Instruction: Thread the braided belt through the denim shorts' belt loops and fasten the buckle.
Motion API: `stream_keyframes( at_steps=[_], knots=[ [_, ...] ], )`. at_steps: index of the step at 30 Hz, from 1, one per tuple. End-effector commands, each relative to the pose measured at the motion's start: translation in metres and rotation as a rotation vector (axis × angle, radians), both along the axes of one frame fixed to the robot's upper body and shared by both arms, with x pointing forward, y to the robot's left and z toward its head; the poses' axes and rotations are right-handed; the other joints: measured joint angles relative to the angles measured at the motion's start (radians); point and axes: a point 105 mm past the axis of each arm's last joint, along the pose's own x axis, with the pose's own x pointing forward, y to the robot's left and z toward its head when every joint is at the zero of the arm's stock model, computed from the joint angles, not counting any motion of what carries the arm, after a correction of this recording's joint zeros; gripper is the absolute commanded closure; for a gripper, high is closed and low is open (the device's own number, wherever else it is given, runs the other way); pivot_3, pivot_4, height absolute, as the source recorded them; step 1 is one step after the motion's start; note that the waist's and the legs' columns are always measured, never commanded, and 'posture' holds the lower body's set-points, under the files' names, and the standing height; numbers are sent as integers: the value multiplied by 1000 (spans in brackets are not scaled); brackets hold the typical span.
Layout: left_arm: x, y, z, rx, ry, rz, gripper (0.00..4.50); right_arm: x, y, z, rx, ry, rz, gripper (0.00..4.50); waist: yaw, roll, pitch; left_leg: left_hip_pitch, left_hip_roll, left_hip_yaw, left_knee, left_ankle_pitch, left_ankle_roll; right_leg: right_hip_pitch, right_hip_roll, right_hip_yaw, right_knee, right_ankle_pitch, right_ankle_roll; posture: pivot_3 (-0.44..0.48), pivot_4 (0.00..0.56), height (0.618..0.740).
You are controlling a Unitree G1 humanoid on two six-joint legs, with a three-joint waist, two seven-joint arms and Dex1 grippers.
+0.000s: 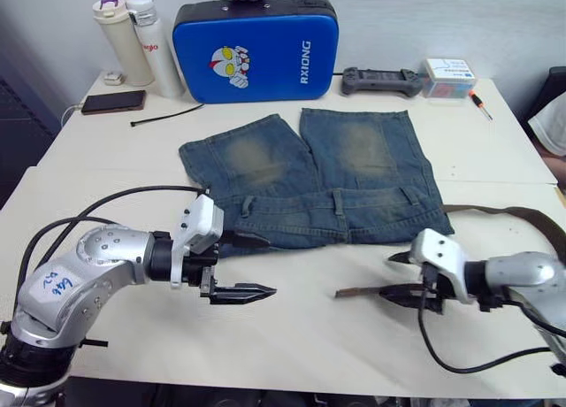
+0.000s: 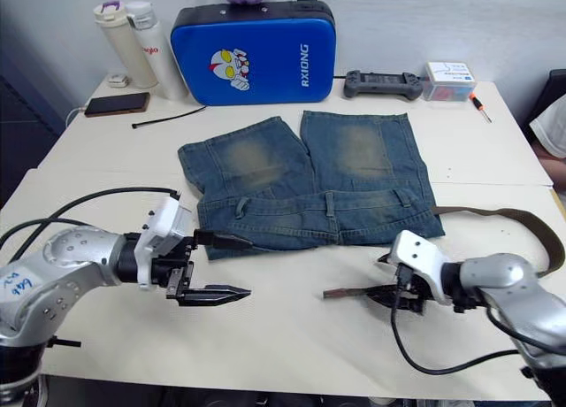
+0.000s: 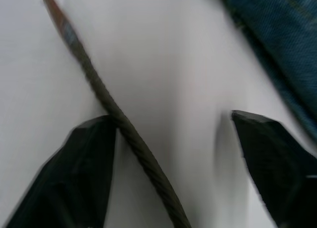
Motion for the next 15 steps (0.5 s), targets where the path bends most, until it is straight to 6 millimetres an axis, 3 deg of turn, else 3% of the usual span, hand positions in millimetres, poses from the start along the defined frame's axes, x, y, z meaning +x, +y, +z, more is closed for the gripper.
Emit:
stream_keyframes(
  at_steps=[1,5,6,10,15],
  knots=[
    [-2,-2,5,-23,-55,26,0,1,2,-3,-20,28,51,2254,0,0,0,0,0,0,0,0,0,0,0,0,0,0,0,0,150,740],
    [2,-5,3,-78,-49,57,0,-2,10,14,69,43,72,4204,2,0,0,0,0,0,0,0,0,0,0,0,0,0,0,0,150,740],
    [4,-6,3,-102,-46,68,0,-2,12,23,106,43,69,4437,2,0,0,0,0,0,0,0,0,0,0,0,0,0,0,0,150,740],
    [20,-23,10,-253,7,94,0,-11,23,63,313,83,75,4437,5,0,0,0,0,0,1,0,0,0,0,0,0,0,1,0,150,740],
    [18,-54,7,-272,69,-31,0,-37,47,96,501,189,174,4437,4,0,0,0,0,0,1,0,0,1,1,0,0,0,1,0,150,740]
  ],
)
